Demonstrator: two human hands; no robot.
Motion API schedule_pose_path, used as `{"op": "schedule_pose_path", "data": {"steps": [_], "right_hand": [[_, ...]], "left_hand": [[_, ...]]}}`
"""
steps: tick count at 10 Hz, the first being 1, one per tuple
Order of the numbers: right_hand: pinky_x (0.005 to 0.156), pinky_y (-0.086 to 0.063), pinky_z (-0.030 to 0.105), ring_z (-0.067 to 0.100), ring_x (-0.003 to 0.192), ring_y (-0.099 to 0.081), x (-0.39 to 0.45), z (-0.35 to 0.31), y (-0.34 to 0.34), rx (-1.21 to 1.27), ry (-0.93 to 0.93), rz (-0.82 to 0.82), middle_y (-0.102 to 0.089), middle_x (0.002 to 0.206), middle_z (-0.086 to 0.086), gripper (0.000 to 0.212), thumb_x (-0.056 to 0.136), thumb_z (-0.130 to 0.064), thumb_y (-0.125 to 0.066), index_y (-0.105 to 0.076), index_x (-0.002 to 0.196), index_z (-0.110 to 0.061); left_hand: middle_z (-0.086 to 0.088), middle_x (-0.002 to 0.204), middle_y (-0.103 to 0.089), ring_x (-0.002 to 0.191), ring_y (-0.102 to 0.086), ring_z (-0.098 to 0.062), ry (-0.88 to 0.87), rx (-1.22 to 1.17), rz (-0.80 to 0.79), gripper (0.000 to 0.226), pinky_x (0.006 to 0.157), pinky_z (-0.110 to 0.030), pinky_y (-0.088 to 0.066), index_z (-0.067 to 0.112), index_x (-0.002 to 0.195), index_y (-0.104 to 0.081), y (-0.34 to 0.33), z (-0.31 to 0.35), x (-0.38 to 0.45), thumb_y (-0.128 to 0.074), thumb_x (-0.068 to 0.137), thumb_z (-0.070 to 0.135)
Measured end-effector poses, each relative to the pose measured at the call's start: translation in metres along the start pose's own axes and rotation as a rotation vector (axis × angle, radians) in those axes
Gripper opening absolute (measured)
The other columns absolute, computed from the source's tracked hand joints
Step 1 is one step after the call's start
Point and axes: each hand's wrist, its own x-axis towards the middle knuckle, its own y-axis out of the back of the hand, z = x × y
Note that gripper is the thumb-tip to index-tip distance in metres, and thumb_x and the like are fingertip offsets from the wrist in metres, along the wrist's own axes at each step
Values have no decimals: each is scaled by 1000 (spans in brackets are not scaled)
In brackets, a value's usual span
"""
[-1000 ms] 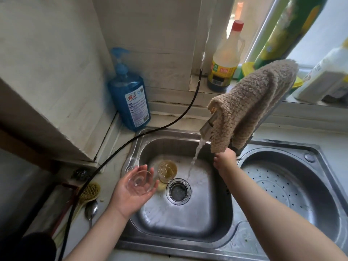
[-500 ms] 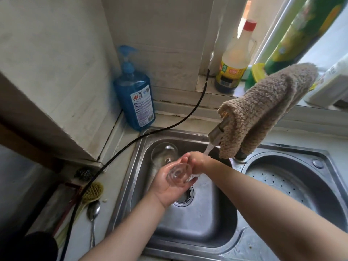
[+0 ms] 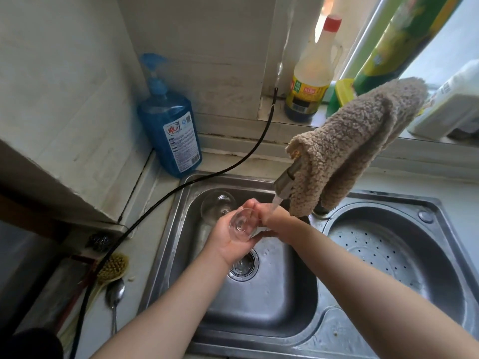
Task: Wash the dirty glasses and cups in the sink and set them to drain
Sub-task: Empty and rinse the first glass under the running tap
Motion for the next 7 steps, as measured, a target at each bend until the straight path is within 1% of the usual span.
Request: {"op": "schedule_pose_path", "data": {"steps": [1,2,3,4,5,6,7], "right_hand": [[72,-53,27,20,97,-64,-7,14,3,175,42,26,-64,106,6,39,100,-41,-40,-61,110,-9],[70,-50,18,15,92,-62,-17,22,11,184,126,57,-63,117,13,51,97,-44,-41,-58,121,-2],[61,-48,10,10,80,-58,-23,27,15,121,197,41,-63,105,12,54,97,-45,-41,-59,118,1],[67,-52,17,16,83,-62,-29,15,10,114,170,89,-64,96,7,46,97,-39,-46,-60,113,2],[69,-57,22,20,91,-66,-19,16,13,146,131,51,-67,99,10,34,98,-29,-49,-63,112,-2],[80,-54,29,21,93,-66,-21,20,12,88,77,-9,-69,99,10,39,98,-36,-46,-67,107,-4],[82,-53,33,17,88,-61,-25,24,4,-139,106,101,-65,94,8,48,92,-51,-49,-64,102,-7]], "left_hand": [[-2,86,-70,78,-70,-17,115,50,2,18,98,-47,-42,11,85,-68,-2,-1,12,-51,81,14],[-11,86,-71,81,-70,-25,228,41,-17,28,90,-39,-49,9,92,-64,-6,-4,16,-38,94,18],[-12,77,-71,75,-69,-25,214,102,23,29,79,-35,-56,5,80,-70,-17,-11,5,-43,87,11],[-11,79,-71,73,-69,-24,213,56,34,31,67,-34,-59,5,79,-71,-10,-13,5,-42,86,10],[-12,87,-71,83,-67,-21,235,-72,3,32,85,-32,-55,6,75,-68,2,-9,0,-38,86,8],[-15,90,-72,83,-69,-25,174,15,21,41,90,-36,-50,2,66,-68,12,-5,-8,-34,87,10],[-9,81,-71,88,-67,-24,189,261,58,54,94,-51,-46,11,63,-64,13,-6,-10,-28,100,25]]}}
